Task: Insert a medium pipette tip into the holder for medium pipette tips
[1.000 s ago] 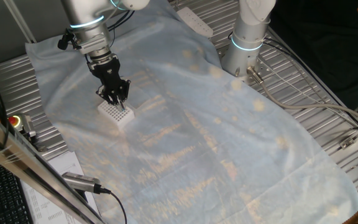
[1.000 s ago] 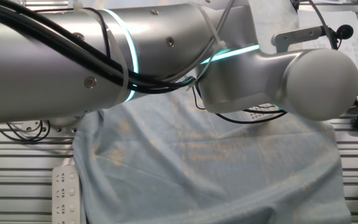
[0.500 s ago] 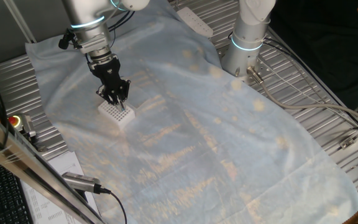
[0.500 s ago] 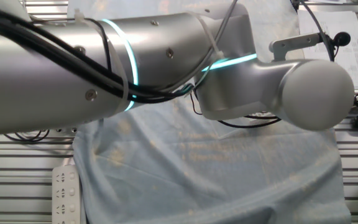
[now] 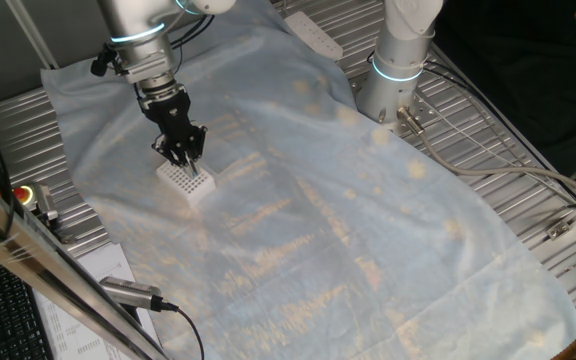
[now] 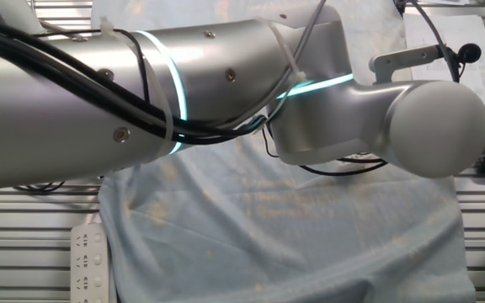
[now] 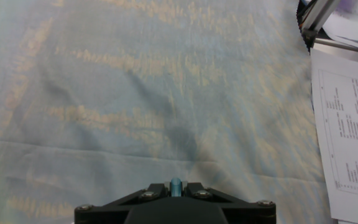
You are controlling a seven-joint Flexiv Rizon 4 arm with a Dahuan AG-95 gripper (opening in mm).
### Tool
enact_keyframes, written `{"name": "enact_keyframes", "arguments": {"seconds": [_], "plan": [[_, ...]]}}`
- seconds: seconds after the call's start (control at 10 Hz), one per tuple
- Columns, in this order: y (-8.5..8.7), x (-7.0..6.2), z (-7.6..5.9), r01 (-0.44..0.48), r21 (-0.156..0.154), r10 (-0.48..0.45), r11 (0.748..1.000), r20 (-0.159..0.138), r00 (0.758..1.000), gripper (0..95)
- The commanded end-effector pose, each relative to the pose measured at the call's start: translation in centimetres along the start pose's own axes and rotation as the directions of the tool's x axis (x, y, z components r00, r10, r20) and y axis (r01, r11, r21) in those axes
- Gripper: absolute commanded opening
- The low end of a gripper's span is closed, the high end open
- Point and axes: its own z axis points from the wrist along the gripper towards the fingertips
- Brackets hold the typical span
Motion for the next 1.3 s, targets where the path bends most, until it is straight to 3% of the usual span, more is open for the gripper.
{"name": "enact_keyframes", "arguments": {"seconds": [0.1,0.8,0.9,1.3], "plan": [[0.05,0.17,-0.02,0.0,0.001,0.0,1.0,-0.001,1.0,0.0],[0.3,0.65,-0.28,0.019,0.002,-0.019,1.0,-0.002,1.0,0.0],[0.32,0.67,-0.32,0.021,0.002,-0.021,1.0,-0.002,1.0,19.0],[0.43,0.82,-0.64,0.042,-0.001,-0.042,0.999,-0.016,0.999,19.0]]}}
